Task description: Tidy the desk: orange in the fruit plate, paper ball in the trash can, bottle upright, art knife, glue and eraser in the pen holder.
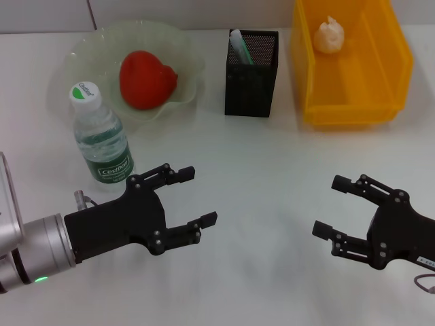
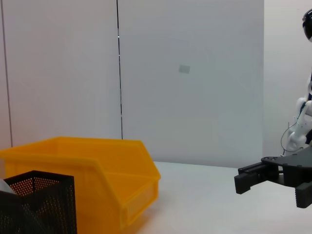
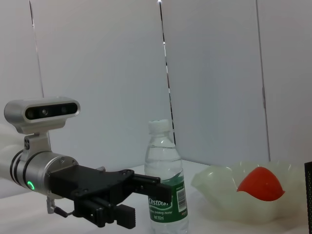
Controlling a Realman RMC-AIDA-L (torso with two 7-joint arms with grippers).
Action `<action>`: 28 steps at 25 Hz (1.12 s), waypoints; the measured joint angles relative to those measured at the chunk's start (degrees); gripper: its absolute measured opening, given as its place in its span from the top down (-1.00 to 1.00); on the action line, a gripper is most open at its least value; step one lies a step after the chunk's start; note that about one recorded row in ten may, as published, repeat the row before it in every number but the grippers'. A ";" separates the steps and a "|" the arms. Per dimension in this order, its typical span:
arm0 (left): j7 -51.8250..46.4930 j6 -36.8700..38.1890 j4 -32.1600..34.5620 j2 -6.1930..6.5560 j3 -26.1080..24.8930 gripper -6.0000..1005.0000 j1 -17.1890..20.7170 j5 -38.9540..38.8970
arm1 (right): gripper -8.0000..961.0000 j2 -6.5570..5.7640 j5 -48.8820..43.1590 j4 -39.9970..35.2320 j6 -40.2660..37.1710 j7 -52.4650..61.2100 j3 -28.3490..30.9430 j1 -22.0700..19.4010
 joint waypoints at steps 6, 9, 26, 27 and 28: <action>0.00 0.28 -0.06 -0.09 0.06 -0.57 0.12 0.01 | -0.73 0.13 0.00 0.07 0.08 -0.02 0.11 -0.01; 0.00 0.36 -0.08 -0.09 0.03 -0.57 0.25 0.02 | -0.73 0.15 0.00 0.08 0.32 -0.03 0.36 0.11; 0.00 0.54 -0.28 -0.27 0.24 -0.57 0.53 -0.03 | -0.73 0.22 0.93 0.14 0.60 -0.05 0.72 0.48; 0.00 0.53 -0.42 -0.28 0.24 -0.57 0.50 -0.06 | -0.73 0.24 0.93 0.21 0.60 -0.05 0.72 0.53; 0.00 0.53 -0.60 -0.31 0.21 -0.57 0.44 -0.08 | -0.73 0.27 0.93 0.32 0.60 -0.05 0.91 0.59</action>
